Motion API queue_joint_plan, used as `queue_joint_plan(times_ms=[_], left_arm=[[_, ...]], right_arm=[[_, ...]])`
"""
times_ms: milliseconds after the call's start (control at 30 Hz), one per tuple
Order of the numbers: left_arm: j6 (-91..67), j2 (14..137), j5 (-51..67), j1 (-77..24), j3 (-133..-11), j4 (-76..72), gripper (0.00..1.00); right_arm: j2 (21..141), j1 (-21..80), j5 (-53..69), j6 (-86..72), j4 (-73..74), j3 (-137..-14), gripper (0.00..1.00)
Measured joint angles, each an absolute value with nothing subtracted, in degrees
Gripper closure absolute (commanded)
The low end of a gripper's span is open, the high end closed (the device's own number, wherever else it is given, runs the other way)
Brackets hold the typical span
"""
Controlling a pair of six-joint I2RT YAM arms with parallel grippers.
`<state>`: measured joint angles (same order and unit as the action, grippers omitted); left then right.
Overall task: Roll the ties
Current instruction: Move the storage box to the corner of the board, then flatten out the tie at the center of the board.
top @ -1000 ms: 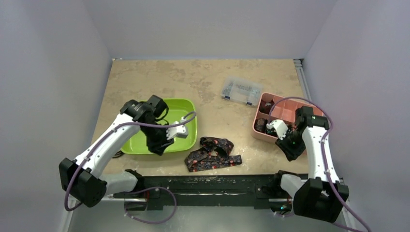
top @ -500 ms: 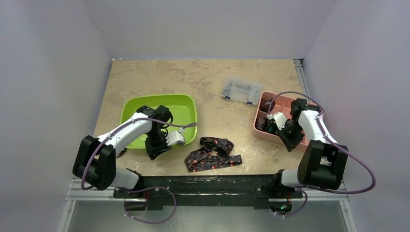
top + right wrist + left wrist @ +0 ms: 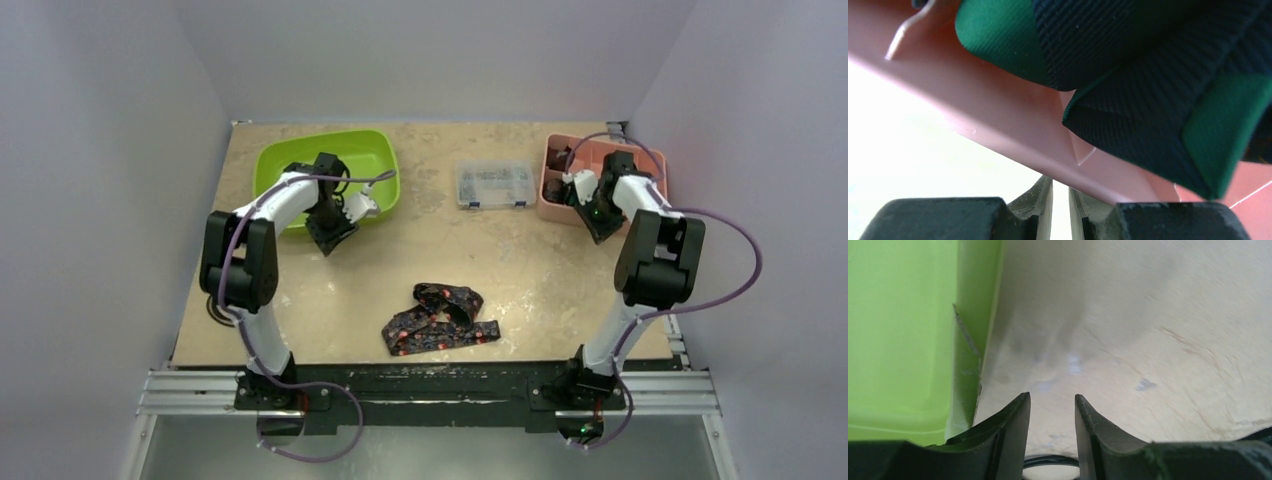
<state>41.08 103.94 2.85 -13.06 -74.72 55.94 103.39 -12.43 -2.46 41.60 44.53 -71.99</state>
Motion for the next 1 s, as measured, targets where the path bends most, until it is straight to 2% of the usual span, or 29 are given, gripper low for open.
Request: queue_joint_plan(times_ms=[100,200,267,367,467,600,667,733,833,1000], left_arm=[[40.9,110.5,2.9,-10.9,-83.5,55.9,0.57],[39.9,115.3,2.9,-8.4,-90.6,55.4,0.43],[39.7,115.7,4.9,-7.2,-92.2,55.3,0.35],[39.7,110.8,10.5,-8.1,-90.5,56.3,0.32],[39.5,102.2,15.4,-14.5,-87.8,57.7,0.31],[36.8,92.7,22.3,-29.1,-84.4,56.8,0.31],[33.4,90.4,27.1,-32.6,-82.0,55.5,0.29],[28.4,88.2,30.5,-31.6,-77.6,52.6,0.29],[21.2,86.7,33.3,-25.1,-73.4,50.3,0.29],[16.6,85.4,33.7,-16.0,-73.1,50.2,0.29]], right_arm=[[111.9,-12.4,-3.0,40.9,41.4,-82.3,0.82],[117.9,-12.4,-3.4,40.3,40.2,-90.3,0.77],[120.7,-12.4,-2.6,40.0,40.2,-95.2,0.71],[119.2,-12.4,1.0,39.8,42.3,-96.1,0.62],[113.7,-12.4,6.1,39.7,46.3,-93.7,0.55],[102.8,-12.3,16.8,40.2,54.3,-88.1,0.42],[97.6,-11.6,22.3,41.8,57.6,-84.7,0.30],[91.7,-9.2,26.2,43.7,60.2,-80.2,0.18],[82.0,0.0,28.6,45.6,60.2,-72.2,0.02],[67.9,18.9,30.7,48.6,51.2,-57.5,0.01]])
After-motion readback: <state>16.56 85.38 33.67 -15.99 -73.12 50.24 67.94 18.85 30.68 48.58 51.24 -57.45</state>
